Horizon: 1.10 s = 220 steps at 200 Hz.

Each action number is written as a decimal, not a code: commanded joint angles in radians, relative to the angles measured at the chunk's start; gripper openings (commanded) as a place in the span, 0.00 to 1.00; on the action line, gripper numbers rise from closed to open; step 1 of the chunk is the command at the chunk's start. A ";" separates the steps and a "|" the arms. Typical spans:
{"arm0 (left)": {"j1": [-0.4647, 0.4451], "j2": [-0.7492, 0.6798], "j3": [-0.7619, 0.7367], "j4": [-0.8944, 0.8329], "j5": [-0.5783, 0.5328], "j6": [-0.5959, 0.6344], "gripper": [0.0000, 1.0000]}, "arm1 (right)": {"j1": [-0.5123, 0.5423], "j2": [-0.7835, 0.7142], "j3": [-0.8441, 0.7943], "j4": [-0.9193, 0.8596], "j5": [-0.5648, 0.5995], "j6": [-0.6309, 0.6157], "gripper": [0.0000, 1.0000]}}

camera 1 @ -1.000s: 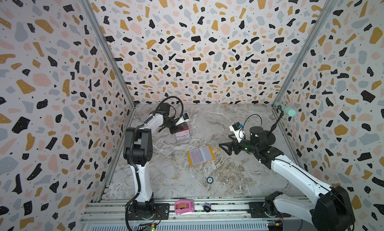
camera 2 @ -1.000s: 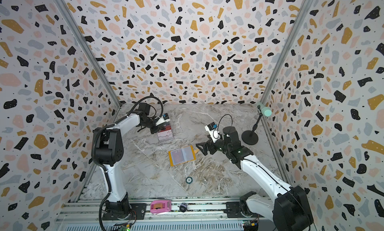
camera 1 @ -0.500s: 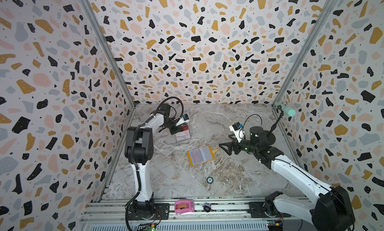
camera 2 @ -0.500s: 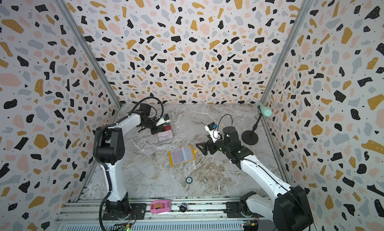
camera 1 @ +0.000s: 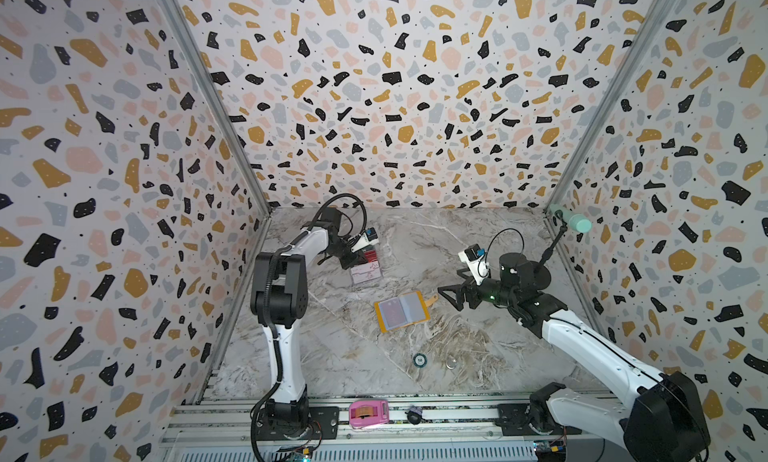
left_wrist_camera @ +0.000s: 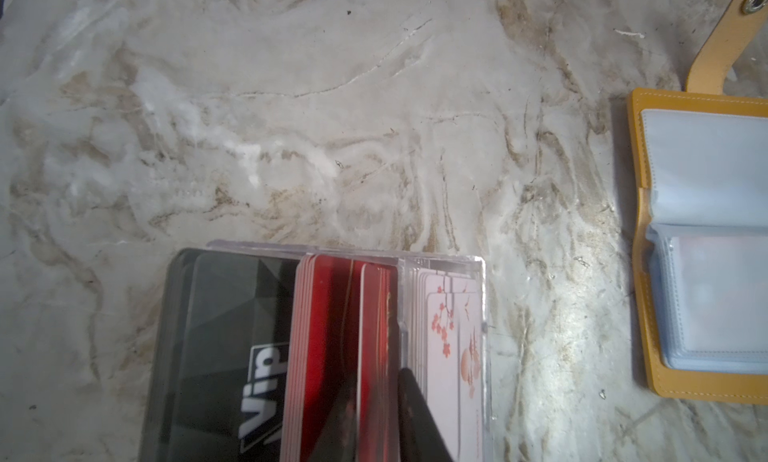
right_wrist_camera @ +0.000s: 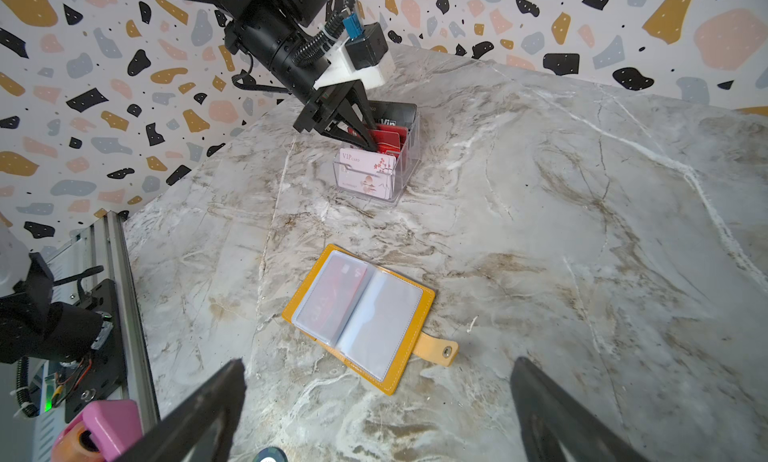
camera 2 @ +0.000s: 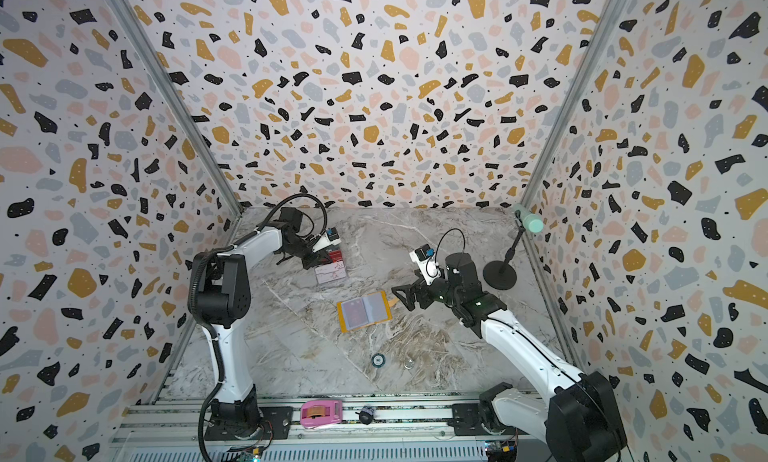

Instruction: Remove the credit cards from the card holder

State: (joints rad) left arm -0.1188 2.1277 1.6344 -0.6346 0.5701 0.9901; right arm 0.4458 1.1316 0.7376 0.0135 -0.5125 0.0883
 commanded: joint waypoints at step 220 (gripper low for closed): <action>0.002 -0.209 -0.076 0.161 -0.117 -0.253 0.38 | -0.006 -0.021 -0.013 0.027 -0.027 0.010 1.00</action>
State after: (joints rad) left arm -0.1192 1.9900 1.5703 -0.5079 0.4767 0.7990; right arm 0.4442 1.1316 0.7349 0.0181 -0.5278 0.0891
